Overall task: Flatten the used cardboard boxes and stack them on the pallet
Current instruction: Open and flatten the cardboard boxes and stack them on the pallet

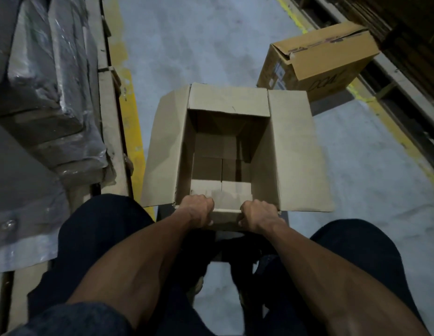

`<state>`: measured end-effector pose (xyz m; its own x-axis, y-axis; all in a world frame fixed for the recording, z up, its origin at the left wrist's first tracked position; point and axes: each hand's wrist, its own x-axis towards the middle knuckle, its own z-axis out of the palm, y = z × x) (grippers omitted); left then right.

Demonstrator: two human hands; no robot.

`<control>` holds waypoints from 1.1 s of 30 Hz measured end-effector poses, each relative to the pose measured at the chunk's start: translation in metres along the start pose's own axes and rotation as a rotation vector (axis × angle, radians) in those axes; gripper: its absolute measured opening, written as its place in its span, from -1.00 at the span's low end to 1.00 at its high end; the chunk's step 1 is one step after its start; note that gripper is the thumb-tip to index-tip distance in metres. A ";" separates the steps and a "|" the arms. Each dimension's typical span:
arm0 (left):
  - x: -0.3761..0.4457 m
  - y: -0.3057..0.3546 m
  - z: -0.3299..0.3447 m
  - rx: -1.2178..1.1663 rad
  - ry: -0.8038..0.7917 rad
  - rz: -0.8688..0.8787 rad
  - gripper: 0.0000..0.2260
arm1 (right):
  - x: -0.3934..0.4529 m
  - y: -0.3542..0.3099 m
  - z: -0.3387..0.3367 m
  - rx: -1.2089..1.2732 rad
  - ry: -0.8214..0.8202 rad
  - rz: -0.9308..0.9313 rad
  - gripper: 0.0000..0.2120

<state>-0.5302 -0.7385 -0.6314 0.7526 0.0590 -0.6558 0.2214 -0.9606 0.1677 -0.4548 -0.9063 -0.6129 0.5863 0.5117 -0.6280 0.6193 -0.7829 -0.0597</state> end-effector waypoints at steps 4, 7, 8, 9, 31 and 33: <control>-0.004 0.003 0.003 -0.027 -0.120 0.027 -0.57 | -0.004 0.004 -0.005 0.114 -0.189 -0.025 -0.64; 0.005 -0.006 -0.005 -0.106 -0.186 0.008 -0.46 | 0.004 0.017 -0.027 0.396 -0.209 -0.029 -0.51; 0.012 -0.010 -0.012 -0.156 -0.197 0.000 -0.38 | 0.007 0.023 -0.036 0.497 -0.086 -0.011 -0.50; 0.015 -0.012 -0.021 -0.214 -0.200 0.004 -0.34 | 0.010 0.029 -0.044 0.565 0.083 0.038 -0.53; 0.212 0.008 -0.175 -2.400 0.499 -0.387 -0.68 | 0.126 0.081 -0.050 0.600 0.374 0.519 -0.52; 0.214 0.004 -0.184 -2.338 0.572 -0.381 -0.82 | 0.125 0.079 -0.052 0.614 0.365 0.519 -0.49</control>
<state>-0.2540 -0.6802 -0.6360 0.4676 0.4987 -0.7298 0.0559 0.8073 0.5875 -0.3055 -0.8856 -0.6552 0.9110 0.0377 -0.4106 -0.0996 -0.9461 -0.3080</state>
